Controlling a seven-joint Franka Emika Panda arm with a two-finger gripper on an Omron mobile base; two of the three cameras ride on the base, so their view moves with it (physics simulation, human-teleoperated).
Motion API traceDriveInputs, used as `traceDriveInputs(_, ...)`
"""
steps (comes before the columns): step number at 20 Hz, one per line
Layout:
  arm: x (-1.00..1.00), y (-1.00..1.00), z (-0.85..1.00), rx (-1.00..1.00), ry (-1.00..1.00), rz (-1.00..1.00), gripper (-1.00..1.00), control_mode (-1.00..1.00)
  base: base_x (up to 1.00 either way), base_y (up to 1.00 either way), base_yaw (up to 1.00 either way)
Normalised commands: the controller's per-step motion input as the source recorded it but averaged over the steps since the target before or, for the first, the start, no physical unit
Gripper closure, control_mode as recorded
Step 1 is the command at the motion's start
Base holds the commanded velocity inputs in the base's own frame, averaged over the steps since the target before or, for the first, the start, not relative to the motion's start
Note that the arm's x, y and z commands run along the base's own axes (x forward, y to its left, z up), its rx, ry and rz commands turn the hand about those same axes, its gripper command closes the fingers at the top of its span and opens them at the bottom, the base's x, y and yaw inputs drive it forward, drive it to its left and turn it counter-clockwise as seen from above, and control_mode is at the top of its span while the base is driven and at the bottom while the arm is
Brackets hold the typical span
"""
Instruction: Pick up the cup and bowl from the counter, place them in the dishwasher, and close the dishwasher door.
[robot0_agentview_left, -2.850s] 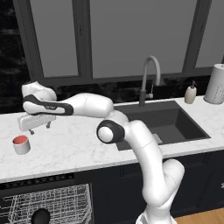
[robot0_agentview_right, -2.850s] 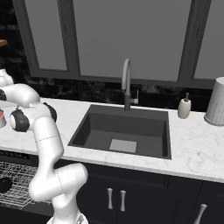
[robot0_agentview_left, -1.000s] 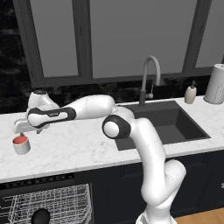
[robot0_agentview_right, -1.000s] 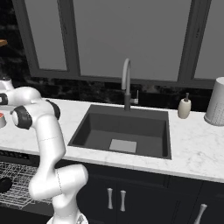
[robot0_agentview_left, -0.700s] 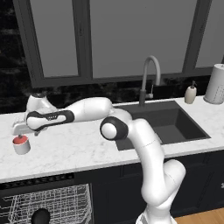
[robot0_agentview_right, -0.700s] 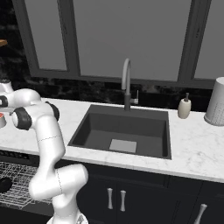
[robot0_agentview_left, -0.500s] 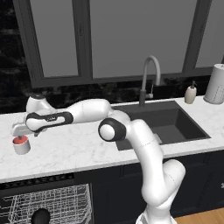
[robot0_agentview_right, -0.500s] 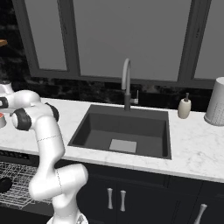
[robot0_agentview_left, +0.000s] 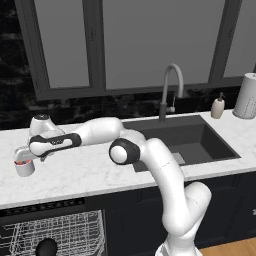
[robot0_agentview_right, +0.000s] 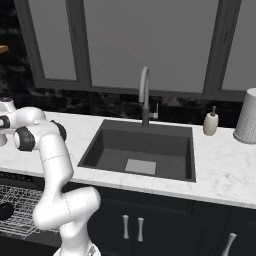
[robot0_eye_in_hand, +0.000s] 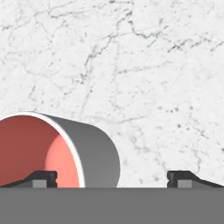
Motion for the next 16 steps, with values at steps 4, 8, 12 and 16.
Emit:
traceDriveInputs(4,0.0,0.0,0.0,0.0,0.0,0.0,1.0,-1.0,0.0,0.0,0.0)
traceDriveInputs(8,0.0,0.0,0.0,0.0,0.0,0.0,1.0,-1.0,0.0,0.0,0.0)
traceDriveInputs(12,-0.01,0.0,0.0,0.0,0.0,0.0,1.0,-1.0,0.0,0.0,0.0)
traceDriveInputs(16,-0.16,-0.04,0.0,0.0,0.0,0.0,1.0,-1.0,0.0,0.0,0.0)
